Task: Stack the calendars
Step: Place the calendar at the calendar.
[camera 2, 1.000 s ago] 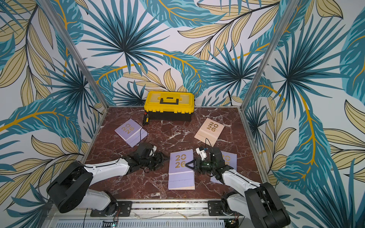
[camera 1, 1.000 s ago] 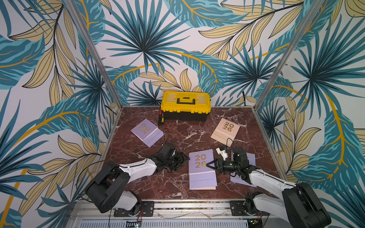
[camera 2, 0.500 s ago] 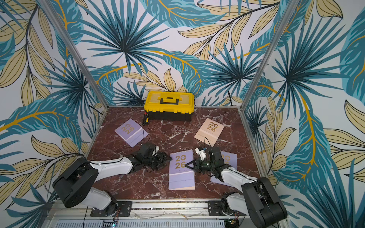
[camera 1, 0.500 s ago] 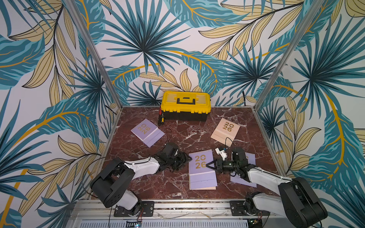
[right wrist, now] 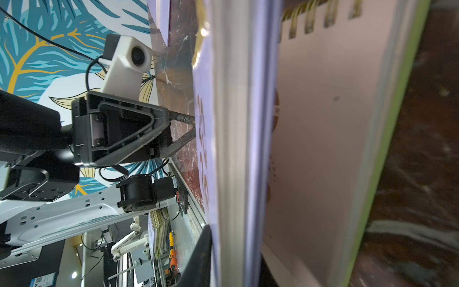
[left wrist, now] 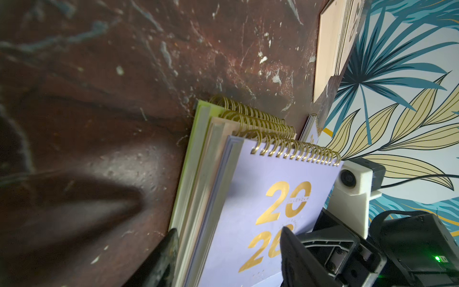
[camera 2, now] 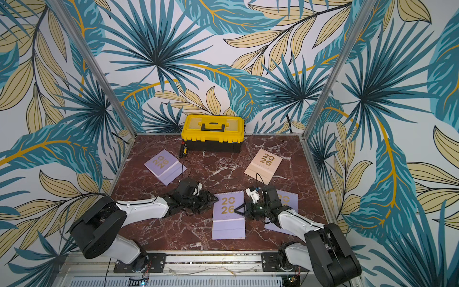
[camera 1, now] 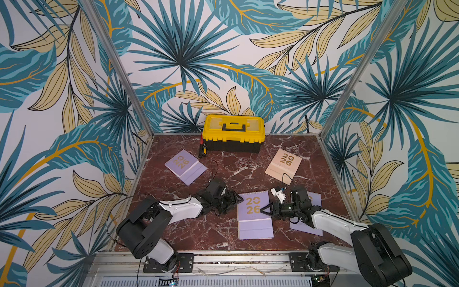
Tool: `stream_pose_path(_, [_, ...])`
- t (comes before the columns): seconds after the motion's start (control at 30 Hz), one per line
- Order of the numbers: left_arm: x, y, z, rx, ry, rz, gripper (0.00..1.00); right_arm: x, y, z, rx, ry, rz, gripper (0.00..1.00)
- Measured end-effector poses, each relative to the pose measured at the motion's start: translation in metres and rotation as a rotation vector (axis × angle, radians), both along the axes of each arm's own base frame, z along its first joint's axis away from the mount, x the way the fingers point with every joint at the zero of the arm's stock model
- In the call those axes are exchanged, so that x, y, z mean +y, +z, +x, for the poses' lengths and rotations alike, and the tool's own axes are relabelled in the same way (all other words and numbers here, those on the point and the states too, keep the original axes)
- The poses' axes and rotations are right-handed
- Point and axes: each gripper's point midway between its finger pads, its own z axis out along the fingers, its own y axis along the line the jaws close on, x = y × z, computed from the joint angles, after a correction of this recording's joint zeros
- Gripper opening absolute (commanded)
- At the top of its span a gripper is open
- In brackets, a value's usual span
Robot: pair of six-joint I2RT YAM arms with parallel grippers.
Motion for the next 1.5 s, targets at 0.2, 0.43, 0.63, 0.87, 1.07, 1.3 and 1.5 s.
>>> stream_pose_path(0.2, [-0.003, 0.003, 0.002, -0.007, -0.005, -0.008, 0.65, -0.004, 0.0, 0.001, -0.001, 0.001, -0.049, 0.24])
stream_pose_path(0.43, [-0.004, 0.0, 0.001, 0.0, -0.007, -0.002, 0.65, -0.013, -0.005, 0.0, 0.028, 0.003, -0.145, 0.34])
stream_pose_path(0.63, [-0.004, -0.005, 0.001, 0.01, -0.008, 0.006, 0.65, -0.022, -0.007, -0.001, 0.053, 0.005, -0.229, 0.38])
stream_pose_path(0.87, [-0.007, -0.005, 0.0, 0.007, -0.016, 0.001, 0.65, -0.033, -0.015, -0.005, 0.084, -0.005, -0.309, 0.41])
stream_pose_path(1.07, [-0.007, -0.005, 0.0, 0.006, -0.017, 0.0, 0.65, -0.037, -0.019, -0.003, 0.095, -0.015, -0.341, 0.41])
stream_pose_path(1.3, [-0.008, -0.005, 0.0, 0.004, -0.02, -0.002, 0.65, -0.037, -0.021, 0.0, 0.098, -0.019, -0.35, 0.37])
stream_pose_path(1.5, [-0.011, -0.005, 0.0, 0.004, -0.027, -0.005, 0.65, -0.037, -0.025, 0.001, 0.11, -0.018, -0.353, 0.31])
